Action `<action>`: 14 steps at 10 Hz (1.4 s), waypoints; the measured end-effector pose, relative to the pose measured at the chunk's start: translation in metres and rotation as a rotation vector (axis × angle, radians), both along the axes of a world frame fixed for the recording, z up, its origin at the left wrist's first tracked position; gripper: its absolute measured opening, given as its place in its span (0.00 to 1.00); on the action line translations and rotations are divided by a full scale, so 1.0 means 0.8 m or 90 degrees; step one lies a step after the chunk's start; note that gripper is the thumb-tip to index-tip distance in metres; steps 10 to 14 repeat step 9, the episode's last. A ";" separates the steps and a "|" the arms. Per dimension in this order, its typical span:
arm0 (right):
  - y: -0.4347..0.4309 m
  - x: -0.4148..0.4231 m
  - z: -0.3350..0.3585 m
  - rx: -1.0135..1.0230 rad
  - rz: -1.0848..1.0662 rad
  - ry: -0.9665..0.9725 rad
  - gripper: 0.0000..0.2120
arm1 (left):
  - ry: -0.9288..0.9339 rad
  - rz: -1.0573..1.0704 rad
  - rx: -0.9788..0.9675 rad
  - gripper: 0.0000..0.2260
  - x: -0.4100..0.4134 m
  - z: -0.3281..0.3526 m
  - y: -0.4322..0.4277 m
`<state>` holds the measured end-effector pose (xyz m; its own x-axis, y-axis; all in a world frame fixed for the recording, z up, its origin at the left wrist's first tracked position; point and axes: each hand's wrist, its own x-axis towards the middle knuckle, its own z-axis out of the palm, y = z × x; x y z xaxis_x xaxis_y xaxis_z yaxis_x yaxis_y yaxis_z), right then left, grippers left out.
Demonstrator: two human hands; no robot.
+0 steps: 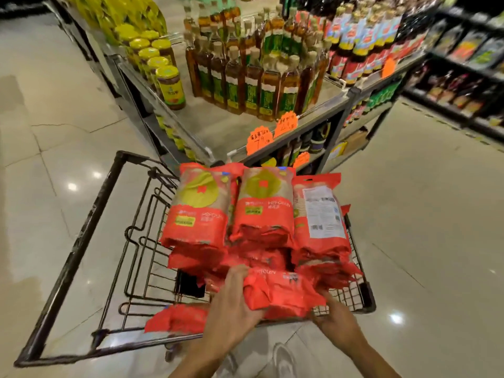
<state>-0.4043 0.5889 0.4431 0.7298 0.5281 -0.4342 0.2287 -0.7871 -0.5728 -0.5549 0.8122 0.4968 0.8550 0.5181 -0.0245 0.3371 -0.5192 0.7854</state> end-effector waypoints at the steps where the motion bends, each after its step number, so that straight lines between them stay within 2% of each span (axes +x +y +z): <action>1: 0.010 -0.017 0.037 0.038 -0.026 -0.058 0.24 | 0.050 -0.064 0.016 0.29 -0.004 -0.032 0.007; 2: 0.037 -0.042 0.074 0.076 0.031 -0.084 0.29 | 0.164 -0.109 0.034 0.30 -0.005 -0.046 0.018; 3: 0.066 -0.067 0.093 0.075 0.095 -0.084 0.29 | 0.267 -0.174 0.157 0.32 -0.004 -0.037 0.037; 4: 0.083 -0.076 0.091 0.027 0.128 -0.080 0.33 | 0.330 -0.219 0.216 0.37 -0.009 -0.021 0.059; 5: 0.090 -0.078 0.098 -0.006 0.168 -0.073 0.38 | 0.314 -0.269 0.227 0.50 -0.022 -0.012 0.073; 7: 0.096 -0.072 0.120 -0.025 0.196 -0.134 0.42 | 0.218 -0.308 0.286 0.38 -0.025 0.007 0.078; 8: 0.109 -0.067 0.145 0.001 0.204 -0.236 0.39 | 0.130 -0.307 0.339 0.35 -0.013 0.027 0.083; 9: 0.126 -0.054 0.162 -0.044 0.192 -0.388 0.36 | 0.030 -0.286 0.407 0.34 0.011 0.052 0.087; 14: 0.126 -0.054 0.162 -0.044 0.192 -0.388 0.36 | 0.030 -0.286 0.407 0.34 0.011 0.052 0.087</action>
